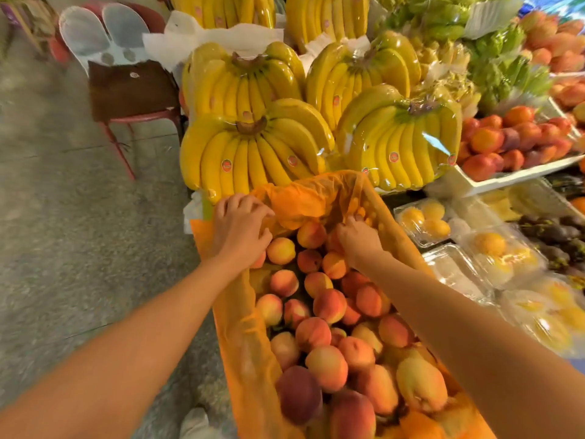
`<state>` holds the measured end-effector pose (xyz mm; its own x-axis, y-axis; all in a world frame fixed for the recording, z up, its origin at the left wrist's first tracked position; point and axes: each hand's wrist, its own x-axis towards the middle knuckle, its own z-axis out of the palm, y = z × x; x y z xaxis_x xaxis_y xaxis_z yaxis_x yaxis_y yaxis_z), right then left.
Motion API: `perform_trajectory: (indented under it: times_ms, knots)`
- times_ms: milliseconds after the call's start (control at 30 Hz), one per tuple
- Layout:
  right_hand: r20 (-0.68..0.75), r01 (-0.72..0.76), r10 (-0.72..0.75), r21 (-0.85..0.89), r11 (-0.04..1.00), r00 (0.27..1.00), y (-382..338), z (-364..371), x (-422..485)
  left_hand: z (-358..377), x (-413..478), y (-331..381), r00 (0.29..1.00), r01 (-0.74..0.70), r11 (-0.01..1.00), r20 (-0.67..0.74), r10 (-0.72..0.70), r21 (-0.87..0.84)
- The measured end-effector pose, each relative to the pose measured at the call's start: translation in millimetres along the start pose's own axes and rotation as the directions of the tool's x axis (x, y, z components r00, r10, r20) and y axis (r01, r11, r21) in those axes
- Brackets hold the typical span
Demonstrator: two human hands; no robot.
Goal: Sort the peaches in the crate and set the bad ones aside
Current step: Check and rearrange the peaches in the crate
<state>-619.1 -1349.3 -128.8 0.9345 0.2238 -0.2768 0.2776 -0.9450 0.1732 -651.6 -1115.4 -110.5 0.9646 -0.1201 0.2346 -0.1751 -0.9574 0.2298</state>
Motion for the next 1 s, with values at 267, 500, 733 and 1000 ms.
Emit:
perform_trajectory:
  times_ms: [267,500,733,1000]
  knots:
    - [-0.063,0.062,-0.052,0.158,0.985,0.997,15.5,-6.0,-5.8,-6.4,3.0,13.8,1.0,-0.015,0.995,-0.008,0.014,-0.099]
    - [-0.281,0.332,-0.182,0.72,0.609,0.942,17.9,-38.6,-41.1,-11.9,-1.0,56.3,0.816,0.482,0.57,0.578,-0.017,-0.665]
    - [-0.315,0.373,-0.201,0.807,0.459,0.928,12.5,-44.6,-74.4,-23.9,-27.9,78.9,0.741,0.67,0.023,0.67,0.051,-0.742]
    - [-0.177,0.255,-0.238,0.9,0.355,0.955,14.2,-44.0,-109.0,-31.8,-53.7,92.3,0.734,0.678,-0.076,0.678,0.026,-0.731]
